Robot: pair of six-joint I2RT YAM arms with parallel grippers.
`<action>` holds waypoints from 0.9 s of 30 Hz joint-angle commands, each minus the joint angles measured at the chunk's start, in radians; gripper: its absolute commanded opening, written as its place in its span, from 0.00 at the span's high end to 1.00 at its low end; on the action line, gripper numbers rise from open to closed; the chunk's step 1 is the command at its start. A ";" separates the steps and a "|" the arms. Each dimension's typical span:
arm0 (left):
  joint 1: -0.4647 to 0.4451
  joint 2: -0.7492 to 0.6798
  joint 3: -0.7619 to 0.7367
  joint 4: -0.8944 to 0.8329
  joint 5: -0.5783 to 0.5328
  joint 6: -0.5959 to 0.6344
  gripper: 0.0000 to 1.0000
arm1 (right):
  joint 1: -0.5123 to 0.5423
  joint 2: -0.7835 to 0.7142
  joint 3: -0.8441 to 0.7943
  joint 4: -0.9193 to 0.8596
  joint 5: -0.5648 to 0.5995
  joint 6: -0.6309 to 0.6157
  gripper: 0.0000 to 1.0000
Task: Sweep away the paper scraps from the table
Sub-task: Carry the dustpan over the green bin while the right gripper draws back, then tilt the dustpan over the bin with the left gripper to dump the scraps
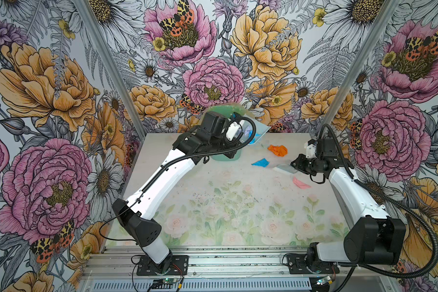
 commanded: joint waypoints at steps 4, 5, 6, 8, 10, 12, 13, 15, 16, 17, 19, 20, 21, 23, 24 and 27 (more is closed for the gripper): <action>0.074 0.069 0.203 -0.145 0.023 -0.061 1.00 | -0.005 -0.002 -0.013 0.028 -0.020 0.012 1.00; 0.089 0.085 0.230 -0.149 0.028 -0.068 1.00 | -0.004 -0.001 -0.012 0.029 -0.023 0.012 1.00; 0.109 0.104 0.256 -0.153 0.034 -0.080 1.00 | -0.005 -0.002 -0.012 0.030 -0.024 0.011 1.00; 0.140 0.141 0.306 -0.165 0.060 -0.100 1.00 | -0.004 -0.001 -0.011 0.031 -0.029 0.011 1.00; 0.171 0.189 0.353 -0.177 0.081 -0.126 1.00 | -0.005 -0.003 -0.013 0.033 -0.031 0.011 1.00; 0.194 0.231 0.388 -0.177 0.091 -0.148 1.00 | -0.004 -0.004 -0.017 0.036 -0.032 0.014 1.00; 0.203 0.248 0.405 -0.177 0.089 -0.155 1.00 | -0.004 -0.006 -0.018 0.037 -0.033 0.014 1.00; 0.221 0.288 0.441 -0.177 0.097 -0.167 1.00 | -0.004 -0.009 -0.022 0.037 -0.031 0.015 1.00; 0.233 0.309 0.463 -0.176 0.105 -0.179 1.00 | -0.005 -0.012 -0.024 0.037 -0.030 0.015 1.00; 0.250 0.335 0.487 -0.177 0.122 -0.194 1.00 | -0.004 -0.013 -0.027 0.037 -0.031 0.016 1.00; 0.280 0.379 0.526 -0.176 0.183 -0.231 1.00 | -0.004 -0.020 -0.031 0.037 -0.029 0.017 1.00; 0.293 0.402 0.546 -0.177 0.223 -0.243 1.00 | -0.005 -0.024 -0.033 0.037 -0.029 0.019 1.00; 0.300 0.418 0.558 -0.176 0.254 -0.251 1.00 | -0.005 -0.027 -0.036 0.037 -0.030 0.018 1.00; 0.309 0.448 0.584 -0.174 0.291 -0.268 1.00 | -0.004 -0.035 -0.041 0.037 -0.026 0.018 1.00; 0.309 0.458 0.593 -0.175 0.300 -0.271 1.00 | -0.004 -0.038 -0.043 0.037 -0.023 0.019 1.00; 0.319 0.483 0.607 -0.175 0.334 -0.288 1.00 | -0.005 -0.037 -0.048 0.037 -0.020 0.014 1.00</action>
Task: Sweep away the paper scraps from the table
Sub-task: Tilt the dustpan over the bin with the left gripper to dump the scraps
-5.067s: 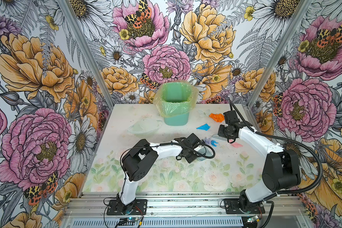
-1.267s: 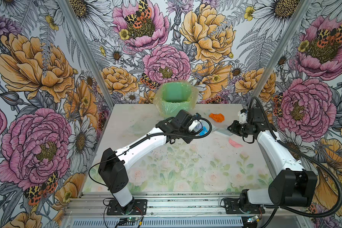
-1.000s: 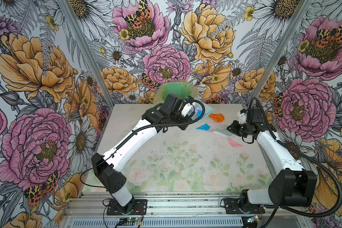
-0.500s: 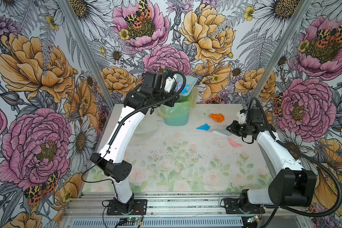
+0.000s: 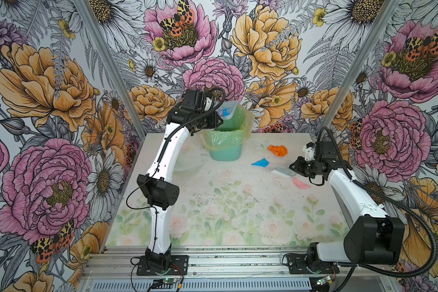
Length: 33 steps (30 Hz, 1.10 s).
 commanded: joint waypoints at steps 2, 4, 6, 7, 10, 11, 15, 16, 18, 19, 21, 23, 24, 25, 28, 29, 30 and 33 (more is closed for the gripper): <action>0.008 0.016 0.044 0.000 0.110 -0.053 1.00 | -0.004 -0.031 -0.003 0.029 0.002 0.007 1.00; 0.014 0.030 0.052 0.000 0.135 -0.063 1.00 | -0.004 -0.026 -0.004 0.030 -0.002 0.007 1.00; 0.015 0.042 0.064 0.002 0.151 -0.063 1.00 | -0.004 -0.026 -0.006 0.032 -0.003 0.007 1.00; 0.014 0.048 0.073 0.002 0.164 -0.058 1.00 | -0.005 -0.027 -0.006 0.030 -0.003 0.009 1.00; 0.015 0.071 0.094 0.001 0.196 -0.067 1.00 | -0.005 -0.036 -0.008 0.033 -0.008 0.013 1.00; 0.016 0.080 0.102 0.001 0.208 -0.072 1.00 | -0.005 -0.039 -0.010 0.036 -0.009 0.015 1.00; 0.020 0.110 0.136 0.004 0.251 -0.098 1.00 | -0.004 -0.054 -0.018 0.037 -0.008 0.015 1.00; 0.021 0.116 0.144 0.006 0.258 -0.102 1.00 | -0.005 -0.057 -0.020 0.035 -0.008 0.015 1.00; 0.021 0.122 0.151 0.015 0.266 -0.108 1.00 | -0.004 -0.060 -0.025 0.037 -0.009 0.015 1.00; 0.022 0.125 0.150 0.023 0.273 -0.118 1.00 | -0.004 -0.061 -0.027 0.037 -0.008 0.016 1.00; 0.029 0.131 0.147 0.048 0.307 -0.146 1.00 | -0.005 -0.057 -0.026 0.035 -0.007 0.014 1.00; 0.037 0.139 0.140 0.081 0.352 -0.181 1.00 | -0.004 -0.055 -0.025 0.035 -0.010 0.017 1.00; 0.040 0.142 0.138 0.095 0.372 -0.195 1.00 | -0.004 -0.057 -0.023 0.036 -0.009 0.018 1.00; 0.041 0.146 0.136 0.107 0.383 -0.207 1.00 | -0.004 -0.059 -0.025 0.036 -0.009 0.020 1.00; 0.041 0.152 0.133 0.113 0.398 -0.216 1.00 | -0.004 -0.067 -0.027 0.035 0.000 0.031 1.00; 0.042 0.154 0.129 0.115 0.405 -0.217 1.00 | -0.005 -0.069 -0.027 0.035 0.009 0.037 1.00; 0.042 0.152 0.123 0.120 0.411 -0.222 1.00 | -0.005 -0.074 -0.027 0.035 0.017 0.044 1.00; 0.042 0.148 0.099 0.154 0.433 -0.246 1.00 | -0.003 -0.083 -0.027 0.035 0.035 0.057 1.00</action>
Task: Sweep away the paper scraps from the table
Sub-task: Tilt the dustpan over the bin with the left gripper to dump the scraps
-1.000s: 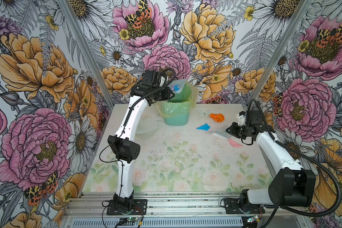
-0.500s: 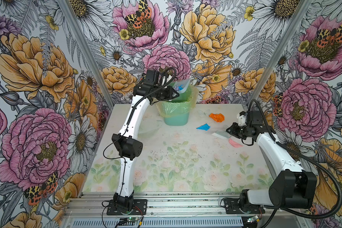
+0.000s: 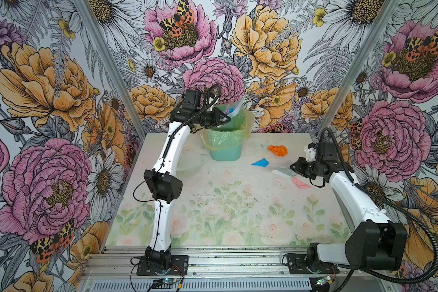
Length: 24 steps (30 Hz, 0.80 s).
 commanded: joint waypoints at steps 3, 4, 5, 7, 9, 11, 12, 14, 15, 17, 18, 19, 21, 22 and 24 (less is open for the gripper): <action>0.012 0.004 -0.053 0.135 0.111 -0.093 1.00 | -0.001 -0.043 -0.006 0.027 0.028 0.027 1.00; 0.013 0.003 -0.061 0.153 0.117 -0.109 1.00 | -0.001 -0.046 -0.008 0.027 0.029 0.028 1.00; 0.013 0.002 -0.064 0.165 0.123 -0.121 1.00 | -0.001 -0.047 -0.009 0.027 0.032 0.028 1.00; 0.017 0.001 -0.085 0.217 0.156 -0.169 1.00 | -0.001 -0.051 -0.015 0.027 0.038 0.028 1.00; 0.020 -0.005 -0.120 0.277 0.182 -0.218 1.00 | -0.001 -0.052 -0.020 0.027 0.038 0.028 1.00; 0.023 -0.011 -0.141 0.302 0.185 -0.234 1.00 | 0.000 -0.052 -0.024 0.027 0.041 0.027 1.00; 0.025 -0.015 -0.151 0.306 0.185 -0.238 1.00 | -0.001 -0.052 -0.026 0.027 0.042 0.028 1.00; 0.028 -0.023 -0.181 0.334 0.194 -0.256 1.00 | 0.000 -0.052 -0.026 0.026 0.043 0.028 1.00; 0.028 -0.030 -0.203 0.368 0.202 -0.275 1.00 | -0.001 -0.050 -0.025 0.027 0.044 0.028 1.00; 0.029 -0.046 -0.252 0.452 0.221 -0.328 1.00 | 0.001 -0.048 -0.028 0.026 0.047 0.027 1.00; 0.029 -0.055 -0.283 0.514 0.232 -0.367 1.00 | 0.001 -0.047 -0.027 0.027 0.047 0.026 1.00; 0.029 -0.066 -0.330 0.578 0.249 -0.421 1.00 | 0.000 -0.046 -0.029 0.027 0.048 0.024 1.00; 0.031 -0.088 -0.434 0.800 0.281 -0.583 1.00 | 0.001 -0.045 -0.029 0.027 0.047 0.024 1.00; 0.033 -0.095 -0.483 0.941 0.293 -0.671 1.00 | 0.000 -0.044 -0.030 0.027 0.047 0.023 1.00; 0.039 -0.097 -0.548 1.149 0.306 -0.823 1.00 | 0.000 -0.044 -0.030 0.027 0.046 0.022 1.00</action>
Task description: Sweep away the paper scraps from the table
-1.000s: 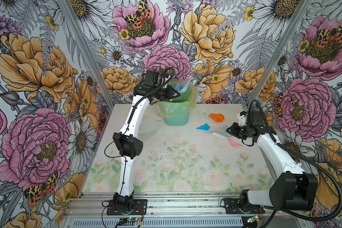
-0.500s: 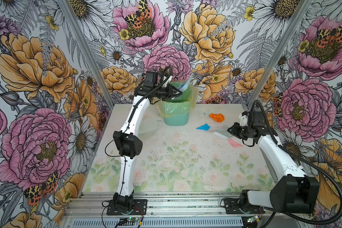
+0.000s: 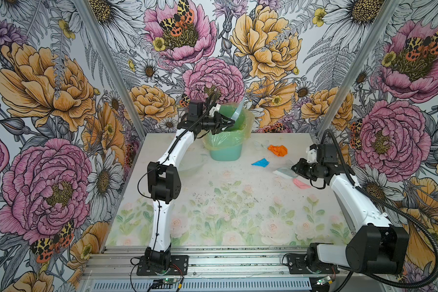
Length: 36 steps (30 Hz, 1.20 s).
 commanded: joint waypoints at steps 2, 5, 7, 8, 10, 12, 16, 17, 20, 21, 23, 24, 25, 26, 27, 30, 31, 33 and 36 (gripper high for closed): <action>0.017 -0.069 -0.076 0.445 0.051 -0.300 1.00 | 0.001 -0.020 -0.003 0.020 0.013 0.008 1.00; 0.017 -0.070 -0.075 0.446 0.051 -0.299 1.00 | -0.001 -0.022 -0.005 0.020 0.016 0.006 1.00; 0.020 -0.072 -0.071 0.445 0.051 -0.298 1.00 | -0.002 -0.021 -0.006 0.020 0.018 0.006 1.00; 0.019 -0.071 -0.068 0.446 0.050 -0.299 1.00 | -0.001 -0.020 -0.006 0.020 0.018 0.007 1.00; 0.019 -0.073 -0.068 0.446 0.053 -0.301 1.00 | -0.001 -0.017 -0.005 0.020 0.016 0.008 1.00; 0.018 -0.075 -0.071 0.445 0.053 -0.297 1.00 | 0.000 -0.017 -0.003 0.019 0.015 0.009 1.00; 0.018 -0.082 -0.082 0.455 0.056 -0.302 1.00 | 0.000 -0.019 -0.005 0.020 0.016 0.010 1.00; 0.019 -0.085 -0.086 0.463 0.056 -0.307 1.00 | -0.001 -0.022 -0.006 0.020 0.018 0.010 1.00; 0.018 -0.088 -0.096 0.488 0.059 -0.323 1.00 | 0.001 -0.023 -0.007 0.020 0.019 0.012 1.00; 0.019 -0.089 -0.100 0.495 0.059 -0.329 1.00 | 0.001 -0.022 -0.008 0.020 0.017 0.012 1.00; 0.018 -0.089 -0.105 0.510 0.061 -0.340 1.00 | 0.001 -0.022 -0.009 0.020 0.018 0.012 1.00; 0.020 -0.089 -0.107 0.520 0.062 -0.346 1.00 | 0.001 -0.021 -0.010 0.020 0.018 0.013 1.00; 0.020 -0.089 -0.109 0.529 0.063 -0.355 1.00 | 0.001 -0.023 -0.010 0.019 0.018 0.014 1.00; 0.019 -0.088 -0.111 0.546 0.065 -0.366 1.00 | 0.001 -0.022 -0.011 0.020 0.018 0.014 1.00; 0.019 -0.088 -0.113 0.561 0.066 -0.379 1.00 | 0.001 -0.025 -0.011 0.020 0.018 0.014 1.00; 0.018 -0.090 -0.114 0.585 0.069 -0.391 1.00 | 0.000 -0.027 -0.012 0.020 0.021 0.015 1.00; 0.017 -0.090 -0.116 0.589 0.070 -0.390 1.00 | 0.000 -0.028 -0.013 0.020 0.021 0.015 1.00; 0.017 -0.092 -0.116 0.597 0.072 -0.391 1.00 | 0.001 -0.028 -0.014 0.020 0.022 0.016 1.00; 0.015 -0.095 -0.119 0.635 0.075 -0.412 1.00 | 0.000 -0.030 -0.013 0.020 0.024 0.021 1.00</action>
